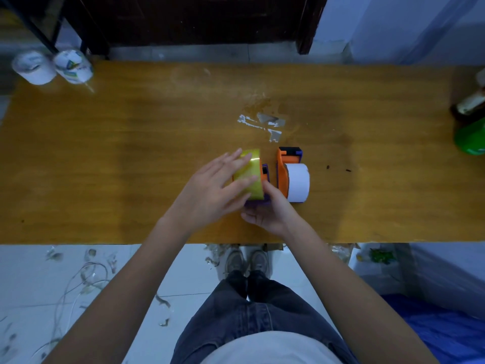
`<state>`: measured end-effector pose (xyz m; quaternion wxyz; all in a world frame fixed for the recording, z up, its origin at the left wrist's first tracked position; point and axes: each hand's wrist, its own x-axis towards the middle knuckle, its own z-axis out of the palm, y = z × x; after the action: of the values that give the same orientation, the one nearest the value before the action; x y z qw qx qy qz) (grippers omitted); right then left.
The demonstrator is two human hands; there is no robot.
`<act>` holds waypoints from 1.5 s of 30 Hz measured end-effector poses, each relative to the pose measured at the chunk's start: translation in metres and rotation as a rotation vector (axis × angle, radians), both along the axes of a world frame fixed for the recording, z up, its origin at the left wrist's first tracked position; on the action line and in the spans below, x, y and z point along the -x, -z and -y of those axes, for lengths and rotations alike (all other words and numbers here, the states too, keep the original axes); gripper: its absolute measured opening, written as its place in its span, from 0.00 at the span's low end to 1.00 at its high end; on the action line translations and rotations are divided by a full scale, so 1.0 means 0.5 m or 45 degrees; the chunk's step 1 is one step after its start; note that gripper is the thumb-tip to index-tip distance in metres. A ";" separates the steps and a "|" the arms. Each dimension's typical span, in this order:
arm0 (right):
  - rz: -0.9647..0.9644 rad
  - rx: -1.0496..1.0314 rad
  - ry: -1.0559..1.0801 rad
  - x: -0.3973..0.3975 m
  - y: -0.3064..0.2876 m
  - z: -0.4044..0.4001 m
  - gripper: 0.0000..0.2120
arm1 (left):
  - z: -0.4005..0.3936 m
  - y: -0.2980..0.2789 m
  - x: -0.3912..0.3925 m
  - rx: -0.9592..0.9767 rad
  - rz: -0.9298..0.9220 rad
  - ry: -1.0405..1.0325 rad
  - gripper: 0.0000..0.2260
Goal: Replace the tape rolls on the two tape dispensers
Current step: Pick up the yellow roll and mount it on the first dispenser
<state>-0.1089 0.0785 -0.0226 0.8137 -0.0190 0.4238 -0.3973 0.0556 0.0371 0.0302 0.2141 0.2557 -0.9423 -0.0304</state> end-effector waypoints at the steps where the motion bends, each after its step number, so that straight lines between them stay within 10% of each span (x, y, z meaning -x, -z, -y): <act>1: 0.007 -0.012 0.016 0.004 0.001 0.001 0.21 | -0.008 0.004 0.001 0.026 -0.038 0.017 0.11; 31: -0.137 -0.057 -0.028 0.002 0.034 -0.006 0.10 | -0.084 0.015 0.024 0.087 -0.092 0.103 0.13; 45: -0.365 0.391 -0.376 -0.026 -0.026 -0.027 0.14 | 0.031 -0.094 0.018 -0.760 -0.627 -0.775 0.07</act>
<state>-0.0957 0.0920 -0.0096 0.7820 -0.2603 0.4622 -0.3272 0.0466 0.0218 0.0771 0.3469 0.5548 -0.6964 -0.2948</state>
